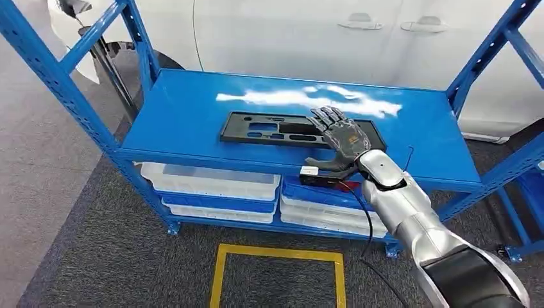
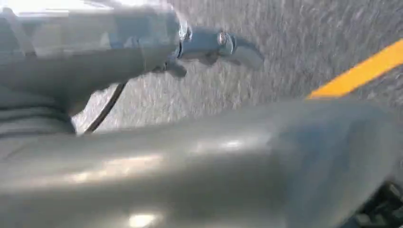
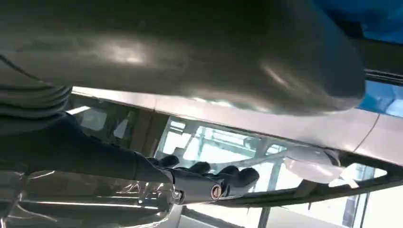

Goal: Take the parts from the cabinet and place them on the table.

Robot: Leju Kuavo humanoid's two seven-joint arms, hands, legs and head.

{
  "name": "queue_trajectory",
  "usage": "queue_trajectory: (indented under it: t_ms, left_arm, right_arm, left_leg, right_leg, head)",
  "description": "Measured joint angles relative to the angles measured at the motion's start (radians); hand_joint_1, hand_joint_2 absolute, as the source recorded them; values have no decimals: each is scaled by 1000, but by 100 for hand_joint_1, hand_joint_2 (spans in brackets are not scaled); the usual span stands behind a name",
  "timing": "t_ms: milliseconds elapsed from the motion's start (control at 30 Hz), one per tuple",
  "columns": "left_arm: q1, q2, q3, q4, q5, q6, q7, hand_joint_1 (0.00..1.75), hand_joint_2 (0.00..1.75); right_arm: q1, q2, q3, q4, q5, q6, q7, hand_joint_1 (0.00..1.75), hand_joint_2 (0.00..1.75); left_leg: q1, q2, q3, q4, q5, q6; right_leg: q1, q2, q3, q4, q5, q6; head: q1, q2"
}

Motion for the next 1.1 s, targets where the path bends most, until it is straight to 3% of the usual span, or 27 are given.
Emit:
queue_trajectory:
  t_ms: [67, 133, 233, 267, 333, 400, 600, 700, 733, 767, 800, 833, 867, 900, 967, 1000, 1033, 1100]
  left_arm:
    - [-1, 0, 0, 0, 0, 0, 1, 0, 0]
    - [0, 0, 0, 0, 0, 0, 1, 0, 0]
    - [3, 0, 0, 0, -2, 2, 2, 0, 0]
    - [4, 0, 0, 0, -2, 2, 3, 0, 0]
    - [4, 2, 0, 0, -6, 3, 5, 0, 0]
    - [1, 3, 0, 0, -7, 3, 7, 0, 0]
    - [1, 3, 0, 0, -7, 3, 7, 0, 0]
    - [1, 3, 0, 0, -6, 3, 8, 0, 0]
    - [-3, 3, 0, 0, -5, 3, 8, 0, 0]
    - [-2, 3, 0, 0, -5, 3, 10, 0, 0]
    - [-9, 3, 0, 0, 0, 2, 9, 0, 0]
    - [-7, 3, 0, 0, 1, 2, 9, 0, 0]
    - [-7, 3, 0, 0, 1, 2, 9, 0, 0]
    - [-7, 3, 0, 0, 1, 2, 9, 0, 0]
    - [-7, 2, 0, 0, 1, 2, 9, 0, 0]
    - [-7, 2, 0, 0, 1, 2, 9, 0, 0]
    - [-9, 1, 0, 0, 0, 2, 10, 0, 0]
    - [-10, 2, 0, 0, 0, 0, 10, 0, 0]
  right_arm:
    - [0, 0, 0, 0, 2, -1, 0, 0, 0]
    - [-1, 2, 0, -1, 2, -3, 0, 0, 0]
    - [3, 3, 0, -1, 2, -3, 0, 0, 0]
    - [4, 3, 1, -1, 3, -3, 0, 0, 0]
    - [6, 3, 2, -1, 6, -3, 0, 0, 0]
    - [5, 3, 1, -1, 6, -3, 0, 0, 0]
    - [5, 3, 1, -1, 6, -3, 0, 0, 0]
    - [3, 3, 1, -1, 7, -2, 0, 0, 0]
    - [3, 3, 2, -1, 9, -1, -1, 0, 0]
    - [3, 3, 2, -1, 10, 0, -3, 0, 0]
    - [-2, 2, 1, -3, 11, 1, -2, 0, 0]
    - [4, 2, 2, -2, 12, 8, -2, 0, 0]
    - [6, 2, 2, -2, 13, 12, -2, 0, 0]
    - [5, 2, 2, -2, 14, 13, -3, 0, 0]
    - [-1, 2, 3, -2, 18, 13, -6, 0, 0]
    - [-2, 2, 5, -2, 24, 16, -7, 0, 0]
    - [-4, 5, 8, -2, 32, 19, -9, 0, 0]
    - [-1, 11, 17, 1, 42, 22, -10, 0, 0]
  left_leg:
    - [-3, 4, 7, -8, 0, -11]
    - [-1, -4, -15, 49, -39, -22]
    - [4, -5, -131, 282, -138, -33]
    - [6, -5, -154, 318, -137, -35]
    - [8, -5, -124, 243, -71, -36]
    - [10, -5, -37, 52, 34, -35]
    - [10, -5, -33, 42, 37, -34]
    - [7, -12, -17, 16, 18, -28]
    - [8, -12, -20, 11, 13, -16]
    - [6, -12, -19, 6, 14, -2]
    - [10, -11, -12, -3, 15, 13]
    - [9, -11, -12, -2, 13, 15]
    - [9, -11, -11, -1, 12, 15]
    - [9, -11, -8, 0, 10, 13]
    - [9, -11, -1, 2, 4, 7]
    - [9, -11, -1, 1, 2, 3]
    - [3, -11, -4, 4, 1, -1]
    - [6, -11, -1, -3, 1, -12]
  right_leg:
    - [-5, 3, 5, -12, 5, -11]
    - [-14, 5, 18, -27, 7, -22]
    - [-12, 8, 20, -25, 2, -29]
    - [-12, 12, 21, -24, 0, -28]
    - [-14, 19, 28, -18, -5, -24]
    - [-16, 24, 38, -6, -18, -15]
    - [-16, 24, 38, -5, -19, -14]
    - [-8, 27, 31, 4, -25, -7]
    - [-9, 29, 24, 4, -22, 0]
    - [-11, 30, 25, 2, -24, 13]
    - [-18, 20, -45, 153, -109, 29]
    - [-22, 20, -138, 323, -161, 35]
    - [-23, 19, -143, 318, -142, 35]
    - [-24, 17, -121, 262, -100, 33]
    - [-23, 14, -28, 67, 1, 25]
    - [-21, 8, -2, 11, 0, 19]
    - [-12, 8, -2, 2, 1, 15]
    - [-10, 13, -4, 6, -2, 7]
  head:
    - [0, 0]
    - [0, 0]
    - [0, 0]
    - [0, 0]
    - [0, 0]
    - [0, 0]
    - [0, 0]
    - [0, 0]
    - [0, 0]
    - [0, 0]
    - [0, 0]
    - [0, 0]
    - [0, 0]
    - [0, 0]
    - [0, 0]
    - [0, 0]
    - [0, 0]
    - [0, 0]
